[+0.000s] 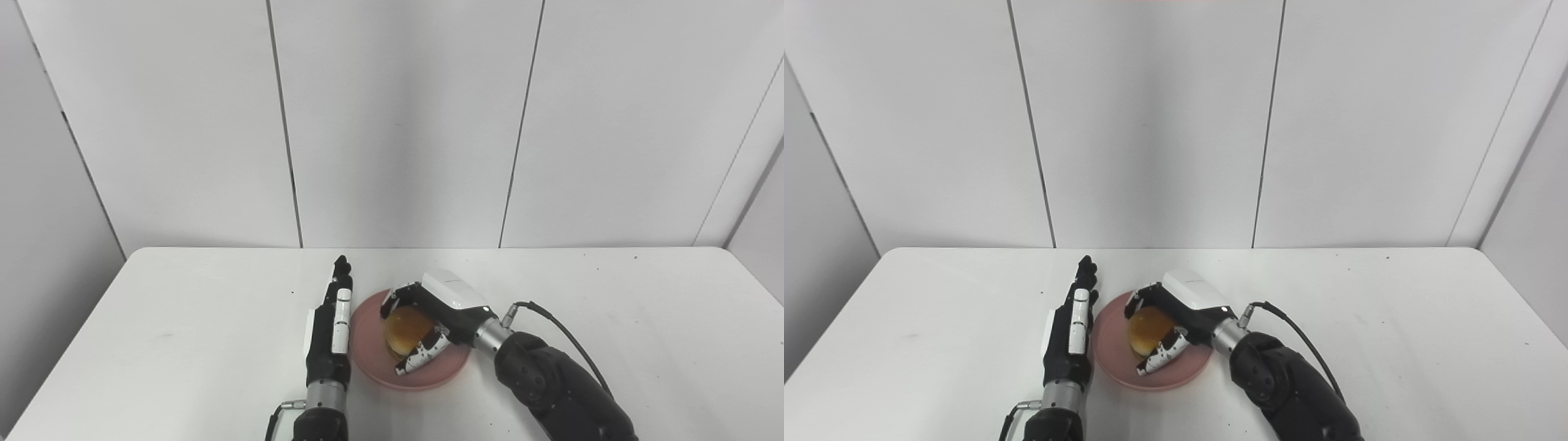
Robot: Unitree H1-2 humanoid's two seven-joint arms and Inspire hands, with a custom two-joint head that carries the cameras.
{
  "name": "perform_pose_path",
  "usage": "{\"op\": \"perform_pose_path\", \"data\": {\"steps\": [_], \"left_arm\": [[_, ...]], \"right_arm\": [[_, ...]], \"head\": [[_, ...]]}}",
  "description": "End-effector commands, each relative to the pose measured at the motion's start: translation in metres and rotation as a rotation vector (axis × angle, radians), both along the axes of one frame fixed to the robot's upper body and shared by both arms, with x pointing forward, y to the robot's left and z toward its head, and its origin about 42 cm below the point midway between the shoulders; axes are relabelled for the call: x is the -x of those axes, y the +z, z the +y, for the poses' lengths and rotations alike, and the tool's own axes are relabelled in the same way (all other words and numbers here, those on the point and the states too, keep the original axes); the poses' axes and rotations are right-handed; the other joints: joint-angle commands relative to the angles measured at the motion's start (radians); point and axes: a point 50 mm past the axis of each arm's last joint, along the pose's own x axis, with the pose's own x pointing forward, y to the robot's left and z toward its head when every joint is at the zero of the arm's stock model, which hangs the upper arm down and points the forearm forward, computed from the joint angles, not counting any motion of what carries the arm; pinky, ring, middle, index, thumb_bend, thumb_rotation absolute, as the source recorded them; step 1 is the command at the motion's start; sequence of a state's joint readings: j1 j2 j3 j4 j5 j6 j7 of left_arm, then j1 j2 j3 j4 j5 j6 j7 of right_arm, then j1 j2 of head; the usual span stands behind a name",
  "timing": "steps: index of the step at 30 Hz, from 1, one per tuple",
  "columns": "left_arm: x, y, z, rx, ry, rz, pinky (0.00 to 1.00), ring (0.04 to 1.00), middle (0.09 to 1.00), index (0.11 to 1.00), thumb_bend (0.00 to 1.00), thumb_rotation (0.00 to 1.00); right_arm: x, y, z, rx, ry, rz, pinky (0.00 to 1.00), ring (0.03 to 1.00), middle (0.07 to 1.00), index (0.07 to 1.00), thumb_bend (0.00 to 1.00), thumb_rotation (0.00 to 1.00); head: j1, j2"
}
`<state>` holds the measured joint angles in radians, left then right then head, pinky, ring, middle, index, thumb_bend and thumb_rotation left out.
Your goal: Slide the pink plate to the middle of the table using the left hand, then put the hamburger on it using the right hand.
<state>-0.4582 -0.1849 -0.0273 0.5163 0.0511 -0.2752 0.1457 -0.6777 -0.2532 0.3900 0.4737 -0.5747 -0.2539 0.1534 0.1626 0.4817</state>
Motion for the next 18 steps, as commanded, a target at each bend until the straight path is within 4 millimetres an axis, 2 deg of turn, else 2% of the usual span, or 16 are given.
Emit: {"op": "perform_pose_path", "data": {"steps": [1,2,4,9,12,14,15,18], "left_arm": [[0.01,-0.018,0.004,0.003,-0.003,0.058,1.0,1.0,0.985,0.946,0.6,1.0],[0.01,-0.018,0.004,0.014,-0.006,0.059,1.0,1.0,0.981,0.944,0.59,1.0],[0.01,-0.018,0.005,0.034,-0.025,0.064,1.0,1.0,0.988,0.943,0.58,1.0],[0.01,-0.017,0.01,0.038,-0.049,0.073,1.0,1.0,0.998,0.95,0.58,1.0],[0.01,-0.016,0.013,0.042,-0.052,0.078,1.0,1.0,1.0,0.951,0.56,1.0],[0.011,-0.016,0.017,0.041,-0.05,0.081,1.0,1.0,1.0,0.951,0.57,1.0],[0.011,-0.016,0.019,0.042,-0.048,0.081,1.0,1.0,1.0,0.952,0.57,1.0],[0.013,-0.016,0.024,0.027,-0.036,0.071,1.0,1.0,1.0,0.955,0.56,1.0]], "right_arm": [[-0.002,0.03,-0.001,-0.065,0.048,-0.075,0.81,0.919,0.933,0.905,0.65,0.52],[0.0,0.031,-0.003,-0.078,0.052,-0.069,0.87,0.967,0.973,0.912,0.66,0.67],[0.005,0.034,-0.008,-0.121,0.058,-0.055,0.93,0.996,0.997,0.94,0.68,0.81],[0.018,0.04,-0.022,-0.165,0.063,-0.042,0.98,1.0,1.0,0.977,0.73,0.89],[0.023,0.041,-0.027,-0.174,0.042,-0.044,0.88,1.0,1.0,0.999,0.82,0.94],[0.029,0.041,-0.036,-0.231,0.009,-0.053,0.87,1.0,1.0,1.0,0.83,0.93],[0.032,0.04,-0.04,-0.273,-0.001,-0.053,0.9,1.0,1.0,1.0,0.8,0.87],[0.042,0.033,-0.05,-0.393,-0.055,-0.087,0.91,1.0,1.0,1.0,0.76,0.82]], "head": [[-0.001,0.0],[-0.001,0.0],[-0.001,0.001],[-0.005,0.001],[-0.006,0.002],[-0.009,0.0],[-0.011,0.001],[-0.017,0.001]]}}
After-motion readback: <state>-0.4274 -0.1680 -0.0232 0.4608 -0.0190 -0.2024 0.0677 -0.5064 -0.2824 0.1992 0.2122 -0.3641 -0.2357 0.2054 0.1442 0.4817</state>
